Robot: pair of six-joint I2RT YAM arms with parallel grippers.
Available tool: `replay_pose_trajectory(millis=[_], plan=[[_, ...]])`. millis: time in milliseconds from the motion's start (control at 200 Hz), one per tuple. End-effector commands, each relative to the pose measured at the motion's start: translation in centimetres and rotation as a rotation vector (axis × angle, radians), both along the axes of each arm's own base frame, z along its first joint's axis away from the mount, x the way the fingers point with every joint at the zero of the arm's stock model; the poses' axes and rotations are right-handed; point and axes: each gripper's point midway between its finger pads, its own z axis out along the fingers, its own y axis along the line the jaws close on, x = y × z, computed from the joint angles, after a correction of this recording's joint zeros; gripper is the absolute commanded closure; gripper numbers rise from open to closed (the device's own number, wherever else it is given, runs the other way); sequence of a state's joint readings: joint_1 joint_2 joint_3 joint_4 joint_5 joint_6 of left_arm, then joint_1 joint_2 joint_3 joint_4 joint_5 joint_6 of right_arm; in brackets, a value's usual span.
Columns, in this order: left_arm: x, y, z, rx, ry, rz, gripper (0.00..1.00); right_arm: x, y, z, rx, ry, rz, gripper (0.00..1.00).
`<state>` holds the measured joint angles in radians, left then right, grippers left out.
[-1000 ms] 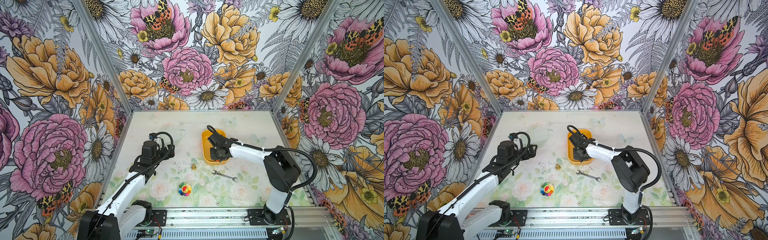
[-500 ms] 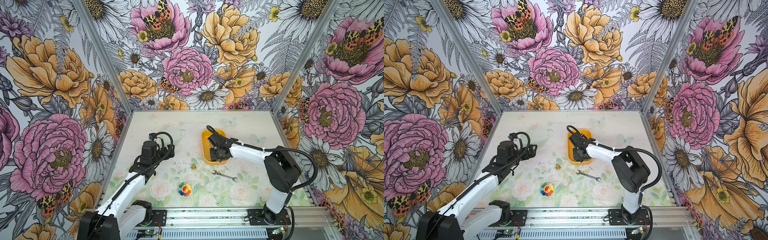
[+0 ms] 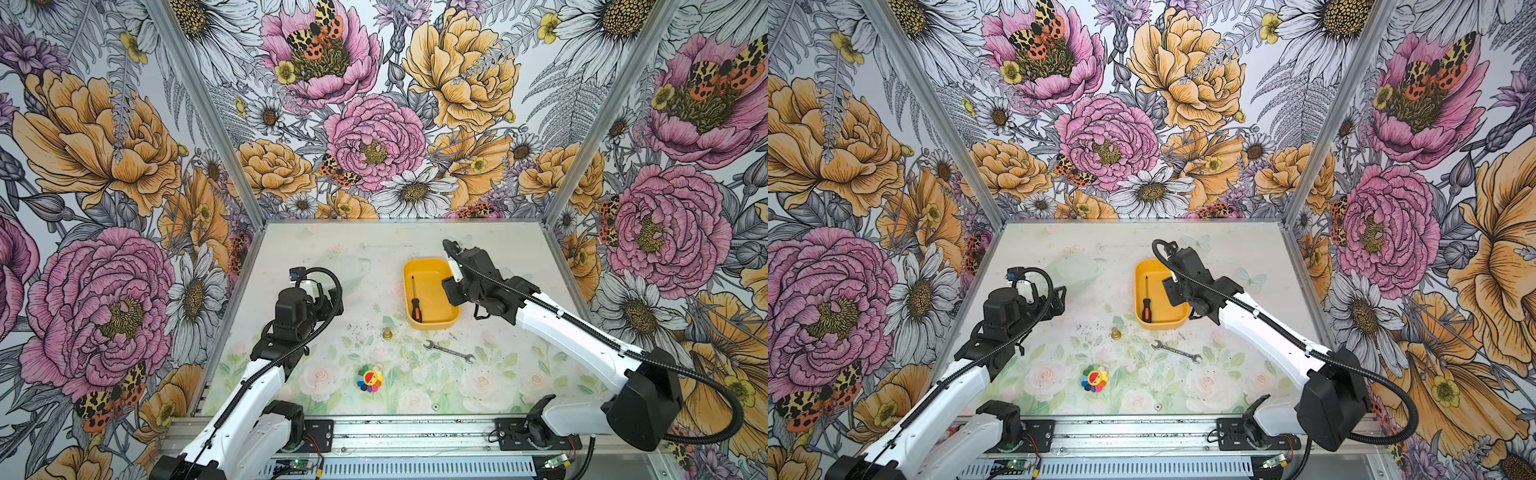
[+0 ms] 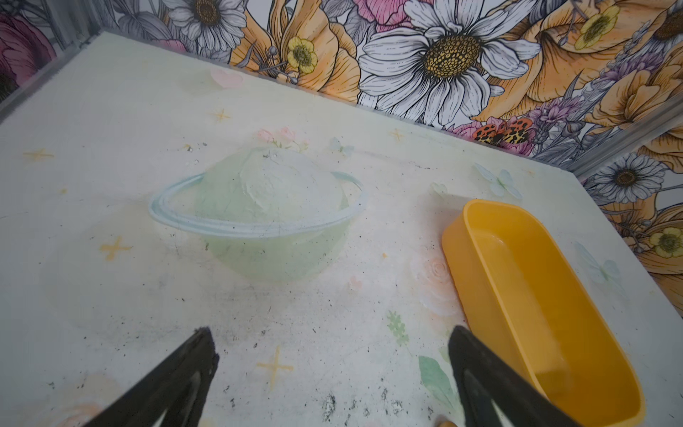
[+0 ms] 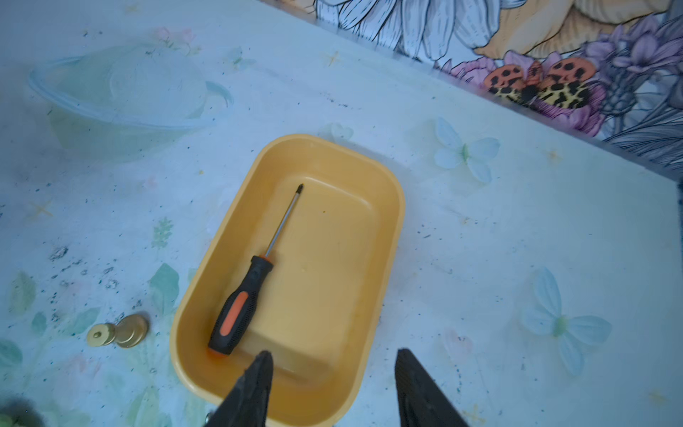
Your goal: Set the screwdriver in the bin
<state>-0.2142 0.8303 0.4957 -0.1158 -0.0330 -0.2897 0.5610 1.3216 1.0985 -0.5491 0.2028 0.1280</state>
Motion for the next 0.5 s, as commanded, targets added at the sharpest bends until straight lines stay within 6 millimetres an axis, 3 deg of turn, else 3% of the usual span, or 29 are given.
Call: replay_pose_trajectory(millis=[0,240,340,495], plan=[[0.2,0.9,2.9,0.066,-0.145,0.033,0.01,1.5,-4.3,1.1,-0.034,-0.103,-0.06,0.45],[1.2,1.9,5.9,0.179,-0.264,0.048,0.01,3.1,-11.2,2.9,0.104,-0.288,-0.221,0.45],[2.1,2.6,6.0,0.217,-0.282,0.066,0.01,3.8,-13.4,2.2,0.113,-0.356,-0.279,0.45],[3.2,3.6,5.8,0.227,-0.33,0.083,0.01,4.0,-17.5,-1.5,0.069,-0.478,-0.426,0.43]])
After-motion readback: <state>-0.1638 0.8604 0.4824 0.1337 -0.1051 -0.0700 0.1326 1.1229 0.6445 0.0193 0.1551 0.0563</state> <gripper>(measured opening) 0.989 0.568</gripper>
